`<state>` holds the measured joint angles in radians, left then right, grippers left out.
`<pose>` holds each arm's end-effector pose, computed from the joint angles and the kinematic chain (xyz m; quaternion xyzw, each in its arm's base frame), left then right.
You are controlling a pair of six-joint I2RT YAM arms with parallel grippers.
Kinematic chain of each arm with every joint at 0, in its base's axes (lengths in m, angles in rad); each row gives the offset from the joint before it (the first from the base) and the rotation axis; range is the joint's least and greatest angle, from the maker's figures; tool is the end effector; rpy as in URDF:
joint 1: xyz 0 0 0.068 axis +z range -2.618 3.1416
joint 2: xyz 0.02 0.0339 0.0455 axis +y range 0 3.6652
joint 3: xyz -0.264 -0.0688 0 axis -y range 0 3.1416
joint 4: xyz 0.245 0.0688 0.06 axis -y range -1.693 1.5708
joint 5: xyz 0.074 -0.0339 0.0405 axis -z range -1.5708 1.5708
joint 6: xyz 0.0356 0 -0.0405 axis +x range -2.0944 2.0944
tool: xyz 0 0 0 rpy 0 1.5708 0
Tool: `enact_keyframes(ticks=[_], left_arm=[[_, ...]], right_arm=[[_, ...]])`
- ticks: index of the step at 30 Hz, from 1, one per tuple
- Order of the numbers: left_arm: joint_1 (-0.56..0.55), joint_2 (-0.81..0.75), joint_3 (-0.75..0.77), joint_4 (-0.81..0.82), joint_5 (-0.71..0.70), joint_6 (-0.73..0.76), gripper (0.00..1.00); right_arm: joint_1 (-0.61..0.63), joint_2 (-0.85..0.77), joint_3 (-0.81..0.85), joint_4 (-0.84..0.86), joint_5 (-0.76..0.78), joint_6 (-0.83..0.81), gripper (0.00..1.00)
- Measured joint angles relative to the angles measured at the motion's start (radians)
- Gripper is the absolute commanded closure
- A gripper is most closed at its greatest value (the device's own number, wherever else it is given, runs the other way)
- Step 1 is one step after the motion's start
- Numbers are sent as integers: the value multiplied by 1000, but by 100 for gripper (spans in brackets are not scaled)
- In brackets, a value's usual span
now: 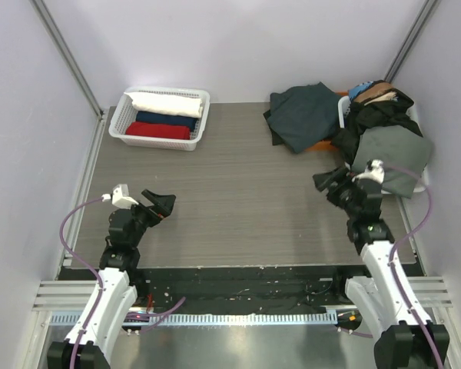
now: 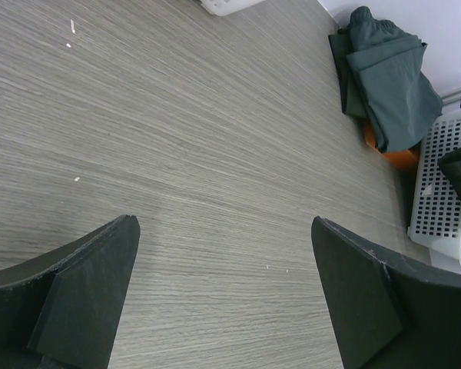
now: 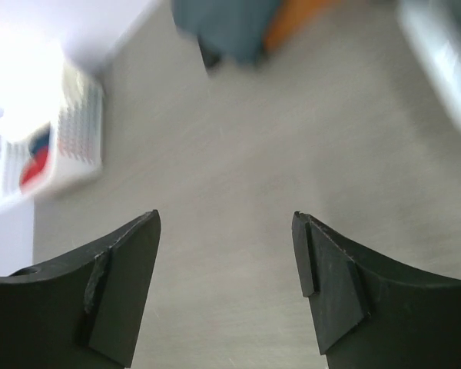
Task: Roll the t-shirts
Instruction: Pick up the T-shirt and place it in the bin.
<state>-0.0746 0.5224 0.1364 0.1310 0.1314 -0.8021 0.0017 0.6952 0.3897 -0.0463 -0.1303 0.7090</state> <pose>0.1458 -0.0156 0.1810 -0.2434 0.7522 -0.3060 0.5304 0.1716 0.0049 0.2285 0.2484 0.7805 0.2488 0.5170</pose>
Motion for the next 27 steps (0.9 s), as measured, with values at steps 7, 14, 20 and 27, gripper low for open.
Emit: enact_keyframes(ticks=[7, 14, 20, 27], left_arm=[[0, 13, 0, 3, 3, -2, 0], [0, 20, 0, 10, 6, -2, 0], [0, 28, 0, 15, 13, -5, 0], [0, 34, 0, 19, 19, -6, 0]], right_arm=[[-2, 210, 481, -215, 279, -52, 22], [-4, 405, 604, -366, 548, -65, 8], [-34, 556, 674, -407, 639, -80, 11], [-99, 674, 706, -395, 666, -80, 35]])
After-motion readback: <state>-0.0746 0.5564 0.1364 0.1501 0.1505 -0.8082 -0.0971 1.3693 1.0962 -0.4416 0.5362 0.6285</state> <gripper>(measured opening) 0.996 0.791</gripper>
